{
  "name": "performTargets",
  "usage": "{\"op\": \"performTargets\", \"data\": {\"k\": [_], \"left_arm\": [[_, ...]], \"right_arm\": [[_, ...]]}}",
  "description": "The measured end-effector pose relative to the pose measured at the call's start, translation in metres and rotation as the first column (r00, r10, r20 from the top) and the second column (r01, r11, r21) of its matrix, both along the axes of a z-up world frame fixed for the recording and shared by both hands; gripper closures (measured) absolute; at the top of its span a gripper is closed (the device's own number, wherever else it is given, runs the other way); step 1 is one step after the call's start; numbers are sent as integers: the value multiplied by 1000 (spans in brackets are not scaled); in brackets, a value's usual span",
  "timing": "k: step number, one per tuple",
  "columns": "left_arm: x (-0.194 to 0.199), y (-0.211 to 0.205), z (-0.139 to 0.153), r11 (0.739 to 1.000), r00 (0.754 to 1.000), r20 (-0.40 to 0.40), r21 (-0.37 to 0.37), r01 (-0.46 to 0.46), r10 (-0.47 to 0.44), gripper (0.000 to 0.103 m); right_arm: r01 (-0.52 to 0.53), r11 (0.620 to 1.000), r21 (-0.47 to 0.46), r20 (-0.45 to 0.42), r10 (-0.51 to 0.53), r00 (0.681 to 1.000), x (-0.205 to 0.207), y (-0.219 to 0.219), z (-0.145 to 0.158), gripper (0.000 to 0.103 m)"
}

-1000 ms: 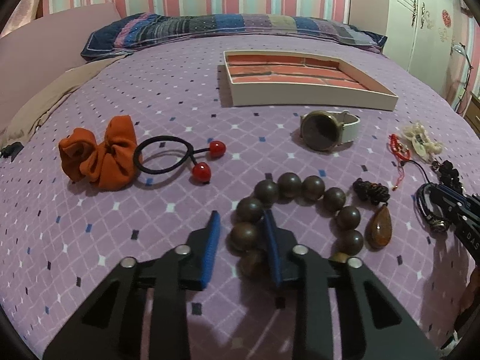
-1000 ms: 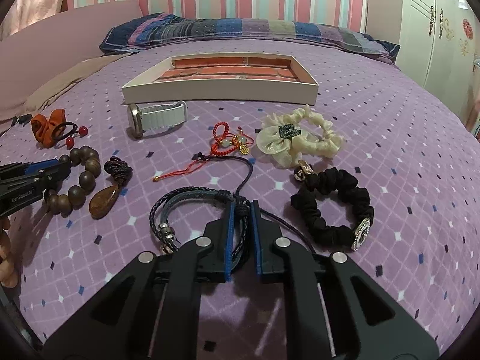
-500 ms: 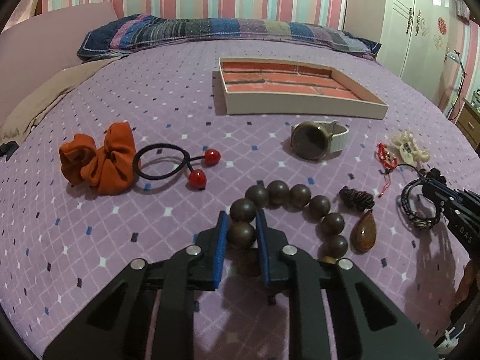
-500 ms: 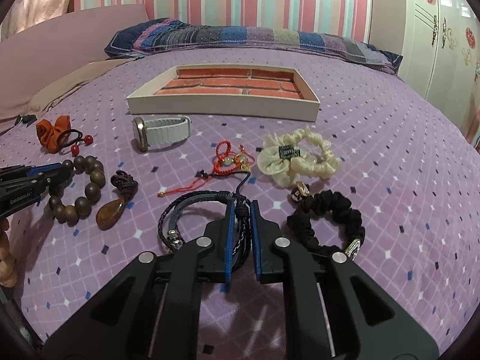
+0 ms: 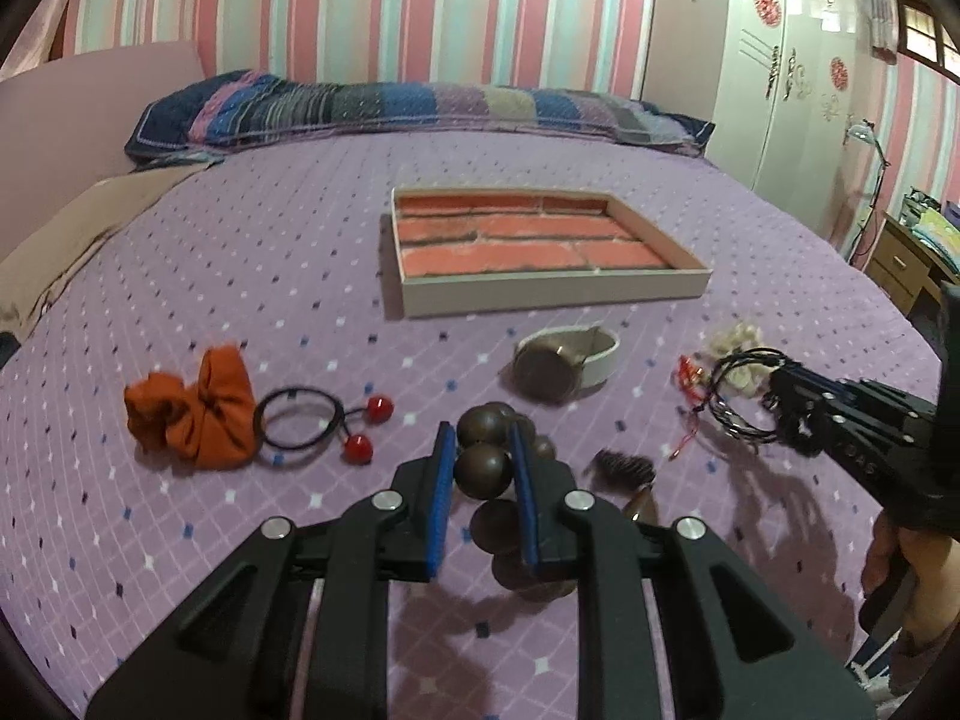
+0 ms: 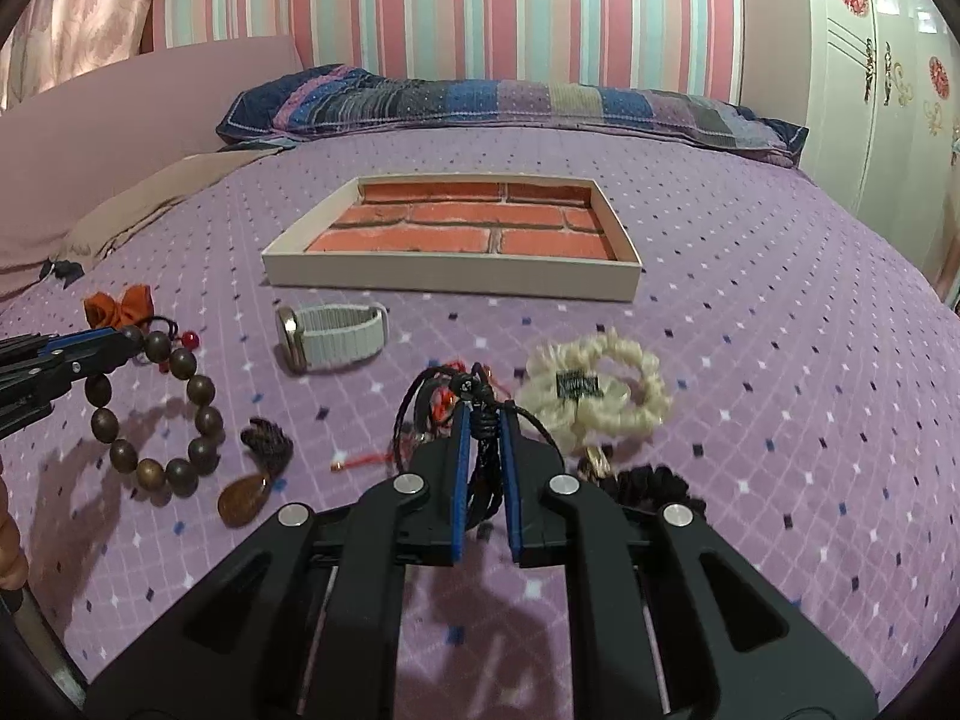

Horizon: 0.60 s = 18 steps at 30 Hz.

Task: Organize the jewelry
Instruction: 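Carry the leather bracelet in the right tool into the tray while the left tool carries the bead bracelet there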

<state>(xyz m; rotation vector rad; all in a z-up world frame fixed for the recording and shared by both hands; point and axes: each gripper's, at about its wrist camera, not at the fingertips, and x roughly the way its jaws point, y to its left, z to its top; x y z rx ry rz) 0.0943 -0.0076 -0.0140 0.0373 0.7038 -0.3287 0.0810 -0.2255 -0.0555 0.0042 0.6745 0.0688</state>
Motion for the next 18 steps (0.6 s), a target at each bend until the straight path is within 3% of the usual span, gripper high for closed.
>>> {"op": "performTargets", "data": {"k": [12, 18], "left_arm": [[45, -17, 32, 1000, 999, 36, 12, 22, -22, 83], [93, -30, 49, 1000, 999, 36, -10, 29, -29, 83]], "right_arm": [[-11, 1000, 22, 65, 9, 998, 52, -5, 35, 92], [-12, 1000, 3, 102, 11, 995, 102, -9, 57, 92]]}}
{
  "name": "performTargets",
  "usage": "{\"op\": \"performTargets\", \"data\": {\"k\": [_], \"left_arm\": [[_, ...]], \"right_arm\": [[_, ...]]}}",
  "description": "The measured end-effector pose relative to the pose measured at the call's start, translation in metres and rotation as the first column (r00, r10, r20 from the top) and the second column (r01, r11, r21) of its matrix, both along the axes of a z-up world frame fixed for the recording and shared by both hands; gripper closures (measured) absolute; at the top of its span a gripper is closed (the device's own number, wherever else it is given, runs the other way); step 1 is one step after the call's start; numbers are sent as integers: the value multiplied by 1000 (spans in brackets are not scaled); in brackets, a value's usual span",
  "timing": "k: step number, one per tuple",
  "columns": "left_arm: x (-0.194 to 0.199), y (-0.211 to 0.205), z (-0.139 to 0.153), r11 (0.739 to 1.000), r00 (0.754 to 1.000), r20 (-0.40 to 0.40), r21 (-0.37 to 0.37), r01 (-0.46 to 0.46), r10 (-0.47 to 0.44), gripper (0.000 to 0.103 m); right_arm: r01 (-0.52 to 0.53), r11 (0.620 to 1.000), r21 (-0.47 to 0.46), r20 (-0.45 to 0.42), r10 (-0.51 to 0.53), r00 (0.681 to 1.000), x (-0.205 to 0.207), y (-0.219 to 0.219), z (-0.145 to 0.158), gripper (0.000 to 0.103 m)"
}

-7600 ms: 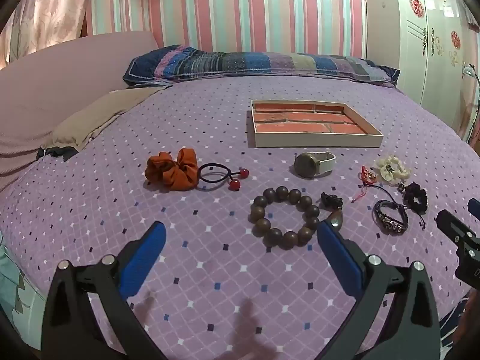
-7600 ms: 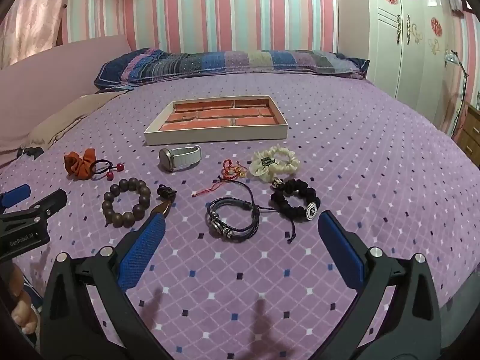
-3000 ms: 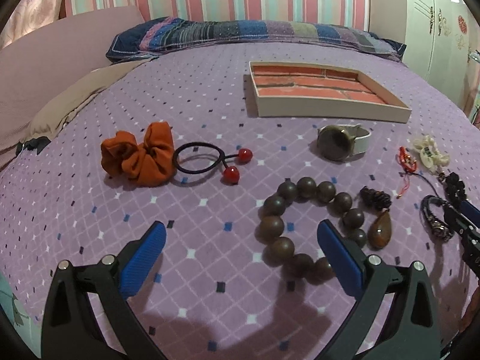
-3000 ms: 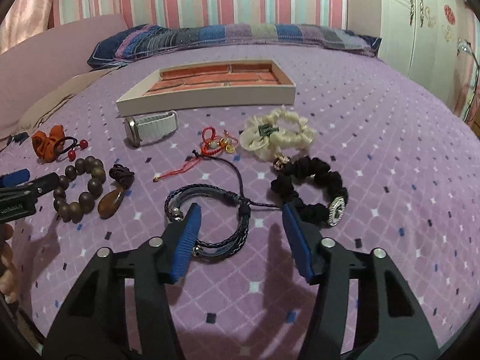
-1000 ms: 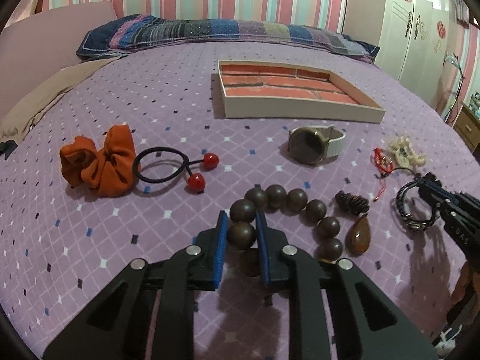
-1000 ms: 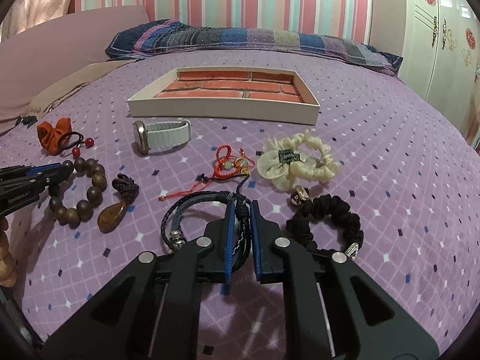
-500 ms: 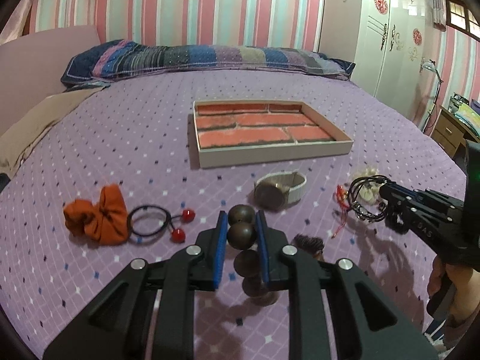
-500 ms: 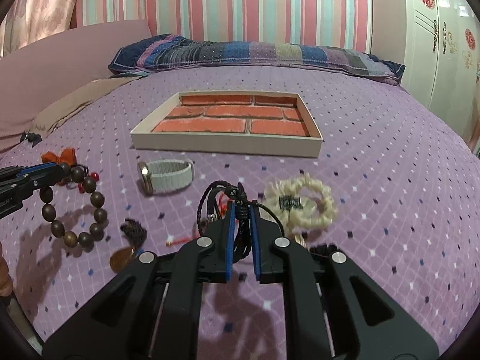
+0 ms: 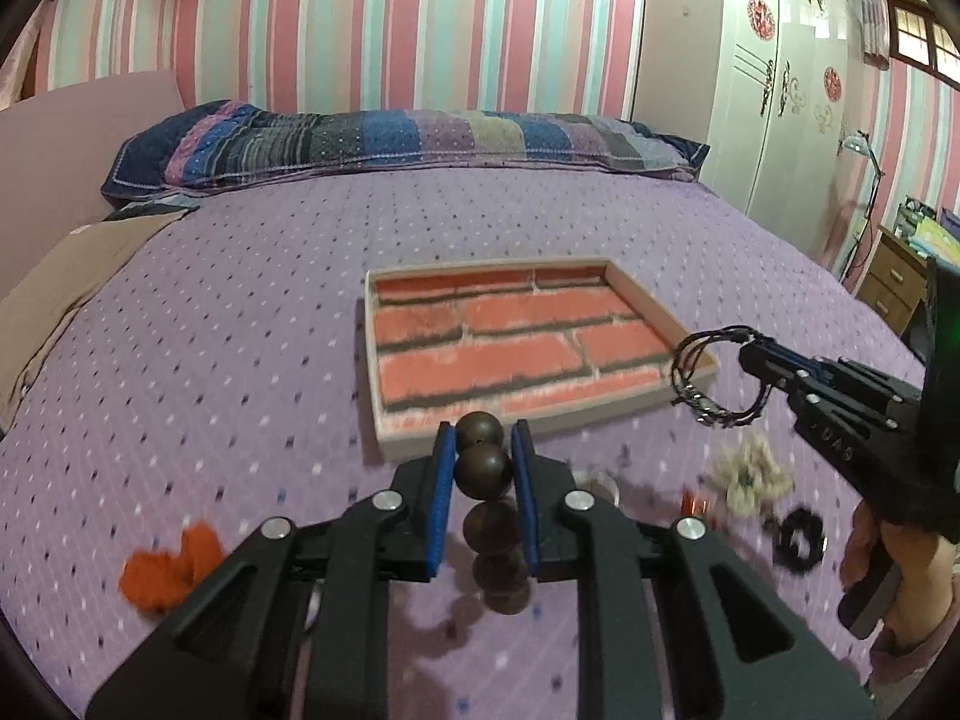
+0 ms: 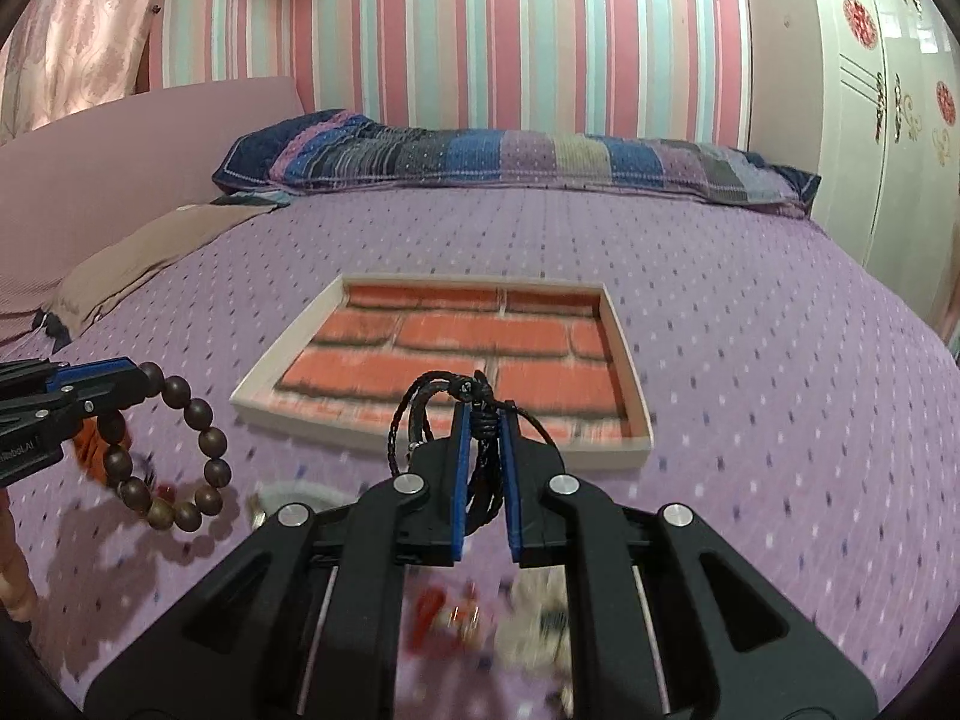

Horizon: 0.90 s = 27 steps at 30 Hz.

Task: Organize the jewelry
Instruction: 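Carry the leather bracelet in the right tool into the tray while the left tool carries the bead bracelet there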

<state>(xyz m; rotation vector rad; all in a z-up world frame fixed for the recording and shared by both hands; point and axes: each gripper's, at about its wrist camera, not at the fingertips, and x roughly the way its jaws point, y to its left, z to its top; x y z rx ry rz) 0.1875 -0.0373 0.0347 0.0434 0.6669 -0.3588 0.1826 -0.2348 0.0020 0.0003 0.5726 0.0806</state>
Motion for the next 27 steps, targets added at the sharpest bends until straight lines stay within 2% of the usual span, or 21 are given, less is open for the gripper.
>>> {"op": "performTargets", "data": {"k": [6, 12, 19, 23, 27], "left_arm": [[58, -24, 19, 1000, 1000, 24, 0, 2, -2, 83], [132, -46, 16, 1000, 1000, -19, -15, 3, -3, 83], [221, -72, -24, 999, 992, -119, 46, -21, 27, 83], [256, -71, -51, 995, 984, -167, 83, -49, 62, 83], [283, -64, -70, 988, 972, -206, 128, -88, 113, 83]], "right_arm": [[17, 1000, -2, -10, -17, 1000, 62, -10, 9, 92], [45, 999, -20, -102, -47, 994, 144, -26, -12, 92], [65, 997, -31, -229, -70, 971, 219, -40, -38, 92], [85, 996, -35, -320, -92, 943, 254, -48, -57, 92], [98, 994, -38, -370, -105, 923, 276, -52, -64, 92]]}}
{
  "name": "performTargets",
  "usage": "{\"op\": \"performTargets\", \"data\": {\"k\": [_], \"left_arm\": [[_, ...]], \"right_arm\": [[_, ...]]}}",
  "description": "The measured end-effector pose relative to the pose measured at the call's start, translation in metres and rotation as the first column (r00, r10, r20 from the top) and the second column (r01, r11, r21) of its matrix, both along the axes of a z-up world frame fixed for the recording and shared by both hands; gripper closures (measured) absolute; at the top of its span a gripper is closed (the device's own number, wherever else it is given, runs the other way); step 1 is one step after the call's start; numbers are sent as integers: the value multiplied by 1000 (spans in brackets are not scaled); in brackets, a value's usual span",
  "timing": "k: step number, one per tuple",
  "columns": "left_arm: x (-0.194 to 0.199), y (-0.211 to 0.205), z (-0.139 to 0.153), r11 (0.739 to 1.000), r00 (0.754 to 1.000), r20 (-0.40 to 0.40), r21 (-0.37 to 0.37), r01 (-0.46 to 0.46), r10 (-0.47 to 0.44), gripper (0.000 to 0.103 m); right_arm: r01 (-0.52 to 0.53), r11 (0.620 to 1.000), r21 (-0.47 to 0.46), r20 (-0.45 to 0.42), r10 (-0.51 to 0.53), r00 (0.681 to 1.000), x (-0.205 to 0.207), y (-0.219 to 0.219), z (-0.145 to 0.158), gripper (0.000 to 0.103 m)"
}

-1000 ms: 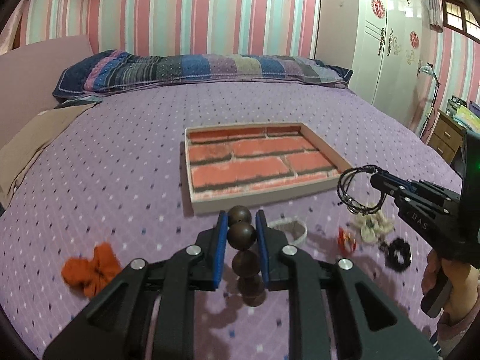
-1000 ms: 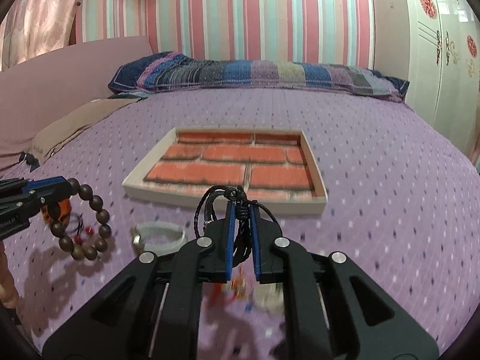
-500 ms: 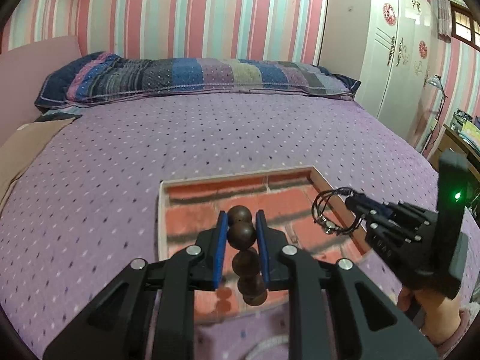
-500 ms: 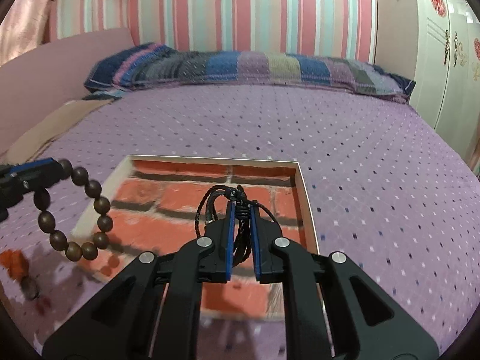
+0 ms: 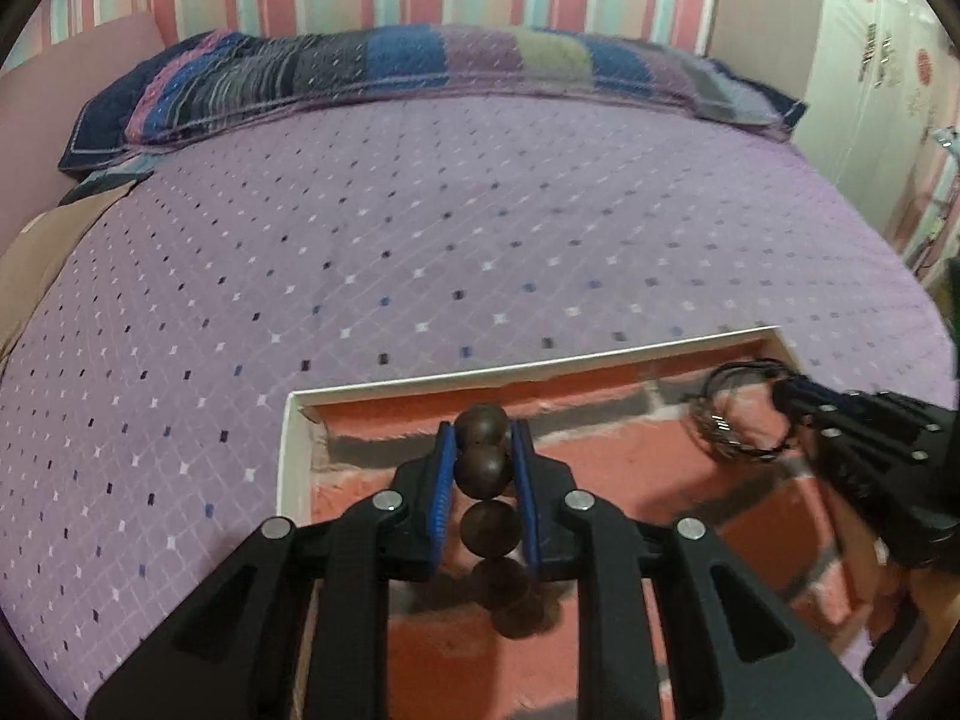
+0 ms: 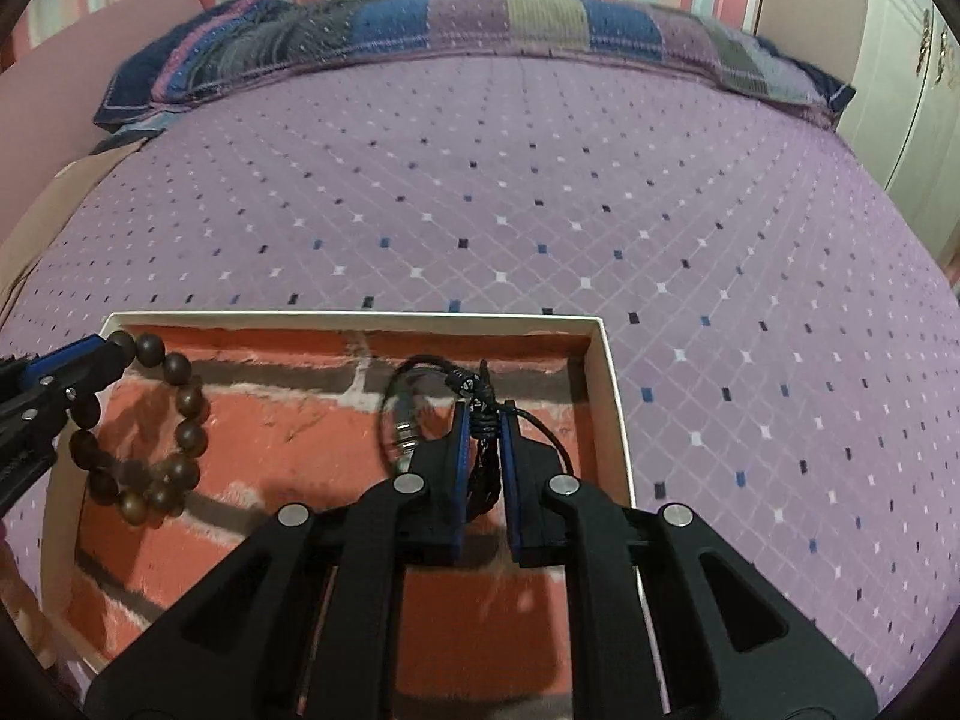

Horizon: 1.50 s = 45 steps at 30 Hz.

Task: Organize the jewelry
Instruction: 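Carry the leather bracelet in the right tool into the tray while the left tool carries the bead bracelet there, then open the right tool to drop the leather bracelet while the left tool releases the bead bracelet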

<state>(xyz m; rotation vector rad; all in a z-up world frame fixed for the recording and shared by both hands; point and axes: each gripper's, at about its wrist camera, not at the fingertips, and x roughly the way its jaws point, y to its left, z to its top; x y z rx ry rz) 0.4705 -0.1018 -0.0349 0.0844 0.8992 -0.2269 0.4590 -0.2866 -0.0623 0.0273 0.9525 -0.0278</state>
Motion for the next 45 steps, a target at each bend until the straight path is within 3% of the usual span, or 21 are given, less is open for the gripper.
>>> {"op": "performTargets", "data": {"k": [9, 13, 14, 16, 18, 20, 21, 22, 25, 31, 36, 45], "left_arm": [[22, 6, -34, 996, 996, -77, 82, -42, 49, 83], [25, 10, -41, 994, 994, -93, 92, -54, 63, 82], [24, 10, -41, 994, 994, -92, 94, -55, 64, 82], [22, 11, -40, 994, 994, -88, 98, -57, 65, 82], [20, 11, -37, 994, 995, -82, 95, -55, 63, 82], [13, 10, -29, 995, 997, -62, 92, -46, 52, 71], [8, 10, -21, 995, 998, -41, 86, -44, 47, 56], [4, 11, -16, 996, 999, -23, 80, -46, 48, 48], [-16, 15, 8, 999, 1000, 19, 21, -25, 25, 43], [-76, 32, 66, 998, 986, 164, -50, -27, 35, 16], [-136, 54, 87, 996, 967, 243, -69, -55, 70, 8], [-229, 89, 103, 993, 947, 302, -75, -94, 113, 4]], "right_arm": [[32, 999, 13, -118, -31, 993, 28, -7, -22, 92], [29, 1000, 9, -127, -28, 992, 29, -7, -28, 92], [27, 1000, 7, -126, -26, 992, 29, -7, -27, 90], [11, 1000, 16, -128, -9, 992, 27, -4, -26, 68], [5, 1000, -1, -114, -5, 993, 24, -3, -21, 63], [-9, 1000, 7, -95, 10, 995, 18, -1, -13, 62], [-18, 1000, 16, -82, 19, 996, 13, -1, -7, 60], [-21, 1000, 19, -67, 22, 998, 8, -2, -1, 58], [-23, 1000, 21, -15, 24, 1000, -13, -5, 17, 48], [16, 1000, 24, 139, -19, 990, -81, -16, 65, 15], [70, 997, 19, 248, -73, 966, -137, -18, 94, 4], [65, 998, -4, 364, -60, 929, -240, -3, 120, 4]]}}
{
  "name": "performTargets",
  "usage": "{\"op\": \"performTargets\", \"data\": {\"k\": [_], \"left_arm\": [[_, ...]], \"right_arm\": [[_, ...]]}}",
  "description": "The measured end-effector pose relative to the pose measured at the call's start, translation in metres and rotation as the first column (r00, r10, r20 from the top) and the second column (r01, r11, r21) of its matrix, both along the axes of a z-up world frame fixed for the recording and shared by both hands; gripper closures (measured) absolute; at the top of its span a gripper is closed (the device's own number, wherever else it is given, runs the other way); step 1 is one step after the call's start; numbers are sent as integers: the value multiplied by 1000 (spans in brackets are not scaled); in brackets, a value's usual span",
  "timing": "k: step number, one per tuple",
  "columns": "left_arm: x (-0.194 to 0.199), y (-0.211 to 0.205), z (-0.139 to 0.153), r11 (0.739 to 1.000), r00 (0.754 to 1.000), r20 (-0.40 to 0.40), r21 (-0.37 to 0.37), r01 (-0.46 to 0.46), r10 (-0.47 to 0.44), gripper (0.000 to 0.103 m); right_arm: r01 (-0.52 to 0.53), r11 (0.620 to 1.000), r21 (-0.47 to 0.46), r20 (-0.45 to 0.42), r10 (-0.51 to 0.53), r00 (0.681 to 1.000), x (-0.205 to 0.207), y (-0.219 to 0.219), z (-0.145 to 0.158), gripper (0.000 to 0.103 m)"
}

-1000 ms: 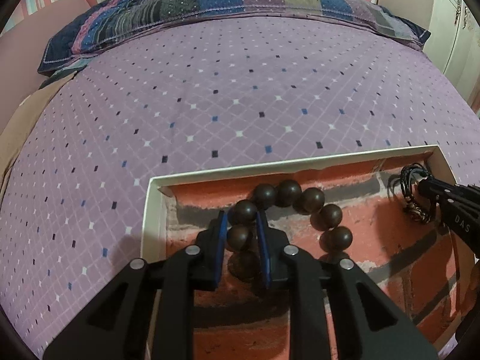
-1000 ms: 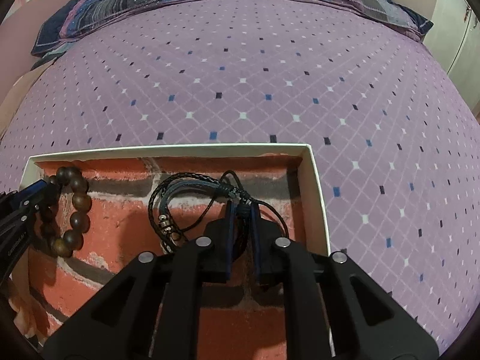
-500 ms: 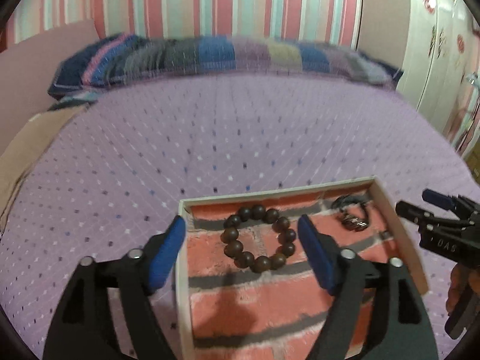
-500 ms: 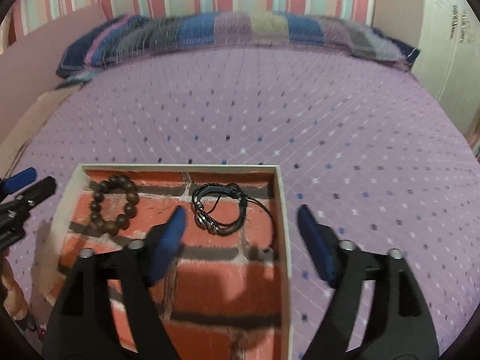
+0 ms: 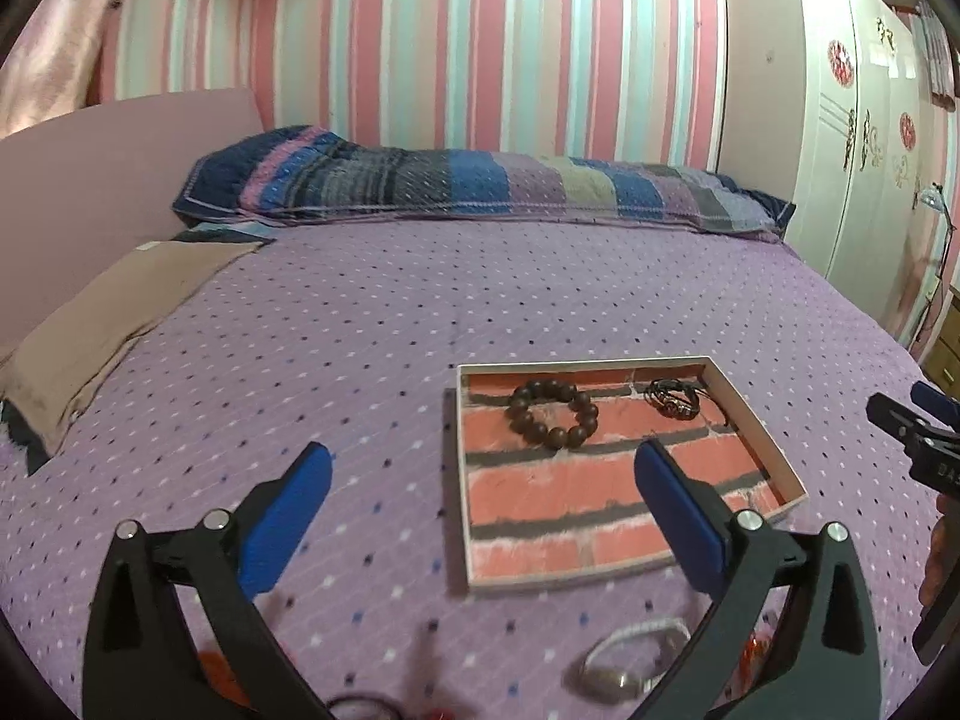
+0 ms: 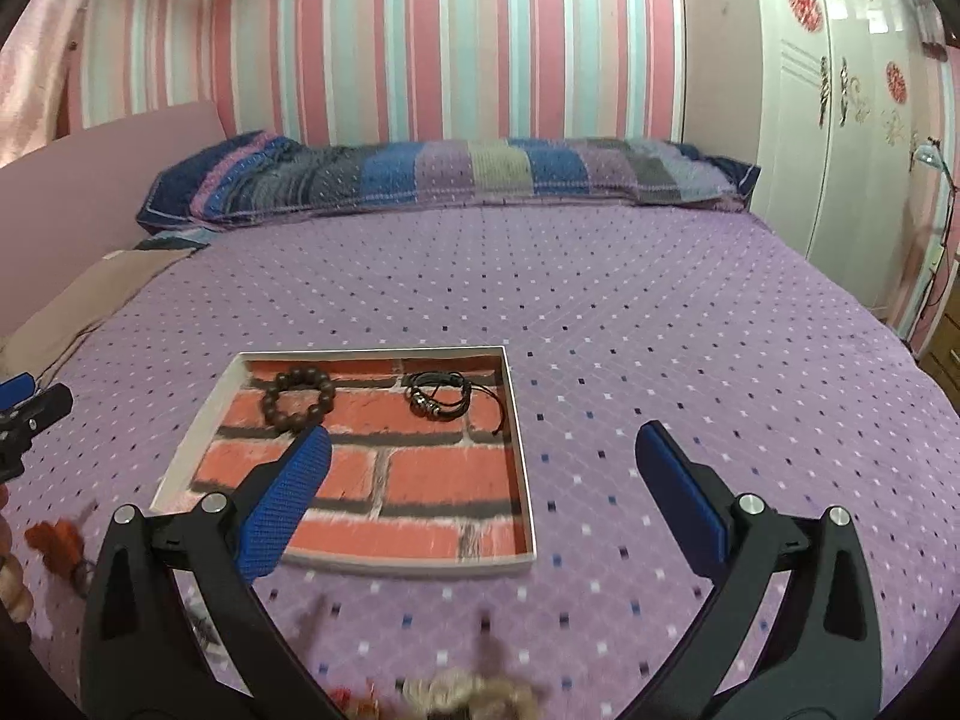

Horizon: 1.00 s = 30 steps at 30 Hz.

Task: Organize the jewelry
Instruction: 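Open the right tool to drop the leather bracelet while the left tool releases the bead bracelet, then move the right tool to the black scrunchie while the left tool moves to the brown stone pendant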

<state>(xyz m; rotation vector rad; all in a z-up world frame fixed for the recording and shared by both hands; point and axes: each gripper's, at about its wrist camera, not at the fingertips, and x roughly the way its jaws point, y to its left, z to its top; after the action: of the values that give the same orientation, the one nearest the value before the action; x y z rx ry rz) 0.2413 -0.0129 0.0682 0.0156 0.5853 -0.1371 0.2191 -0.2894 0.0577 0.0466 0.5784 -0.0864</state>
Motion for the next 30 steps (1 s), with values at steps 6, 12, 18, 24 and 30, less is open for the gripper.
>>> {"op": "performTargets", "data": {"k": [6, 12, 18, 24, 30], "left_arm": [[-51, 16, -2, 1000, 999, 28, 3, -21, 21, 4], [-87, 24, -16, 999, 1000, 15, -39, -26, 26, 4], [-109, 19, -37, 999, 999, 6, -17, -43, 44, 4], [-130, 1, -75, 1000, 997, -72, -1, -4, 4, 4], [-137, -16, -102, 999, 990, -136, -13, 37, -38, 4]], "right_arm": [[20, 1000, -21, 12, -19, 1000, -54, 7, -1, 4], [23, 1000, -1, 21, -23, 1000, -95, 7, -10, 4], [68, 993, -100, 36, -65, 997, -131, 13, -23, 4], [106, 984, -141, 29, -103, 994, -158, 11, -56, 4], [104, 984, -148, -29, -109, 994, -172, 6, -89, 4]]}}
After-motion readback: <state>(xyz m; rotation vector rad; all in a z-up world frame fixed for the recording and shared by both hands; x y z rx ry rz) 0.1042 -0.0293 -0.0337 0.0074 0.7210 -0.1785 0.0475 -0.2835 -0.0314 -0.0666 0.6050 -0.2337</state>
